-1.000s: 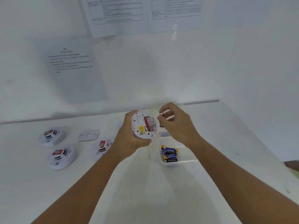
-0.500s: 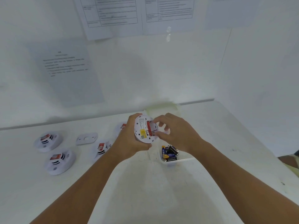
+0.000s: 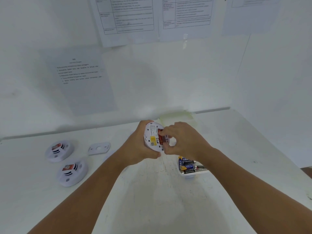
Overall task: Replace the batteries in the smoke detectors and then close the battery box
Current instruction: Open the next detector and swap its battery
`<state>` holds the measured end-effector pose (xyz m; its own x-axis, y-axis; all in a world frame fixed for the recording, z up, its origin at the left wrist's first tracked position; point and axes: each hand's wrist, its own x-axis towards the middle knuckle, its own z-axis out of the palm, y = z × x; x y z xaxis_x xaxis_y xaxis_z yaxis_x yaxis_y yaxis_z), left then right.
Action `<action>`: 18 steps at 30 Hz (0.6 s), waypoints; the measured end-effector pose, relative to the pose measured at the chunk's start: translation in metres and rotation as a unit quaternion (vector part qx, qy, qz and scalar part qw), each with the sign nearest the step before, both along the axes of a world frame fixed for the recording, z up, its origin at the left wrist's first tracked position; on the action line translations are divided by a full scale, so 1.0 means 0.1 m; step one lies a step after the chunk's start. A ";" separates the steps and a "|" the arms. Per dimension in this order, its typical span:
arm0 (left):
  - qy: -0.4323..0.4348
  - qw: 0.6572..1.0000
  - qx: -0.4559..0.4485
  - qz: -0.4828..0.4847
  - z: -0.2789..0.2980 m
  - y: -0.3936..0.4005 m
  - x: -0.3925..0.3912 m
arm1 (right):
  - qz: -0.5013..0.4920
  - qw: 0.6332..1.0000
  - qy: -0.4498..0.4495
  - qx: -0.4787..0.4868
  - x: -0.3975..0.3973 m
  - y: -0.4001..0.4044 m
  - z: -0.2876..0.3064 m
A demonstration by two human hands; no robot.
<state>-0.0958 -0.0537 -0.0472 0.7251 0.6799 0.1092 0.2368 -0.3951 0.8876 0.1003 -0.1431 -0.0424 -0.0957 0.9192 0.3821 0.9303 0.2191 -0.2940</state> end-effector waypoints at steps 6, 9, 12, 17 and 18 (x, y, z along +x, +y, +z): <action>-0.009 0.999 0.029 0.014 -0.06 0.08 0.03 | 0.006 0.992 0.117 -0.054 -0.04 -0.01 0.07; -0.015 0.999 0.036 0.017 -0.09 0.07 0.08 | -0.030 0.981 0.186 -0.037 -0.12 0.03 0.07; 0.004 0.998 0.057 0.001 -0.10 0.08 0.16 | -0.083 0.962 0.255 -0.049 -0.11 0.05 0.08; 0.012 0.997 0.076 0.008 -0.10 0.15 0.26 | -0.123 0.919 0.355 -0.122 0.06 -0.16 0.13; 0.011 0.997 0.079 0.012 -0.10 0.17 0.27 | -0.131 0.916 0.347 -0.150 0.12 -0.22 0.12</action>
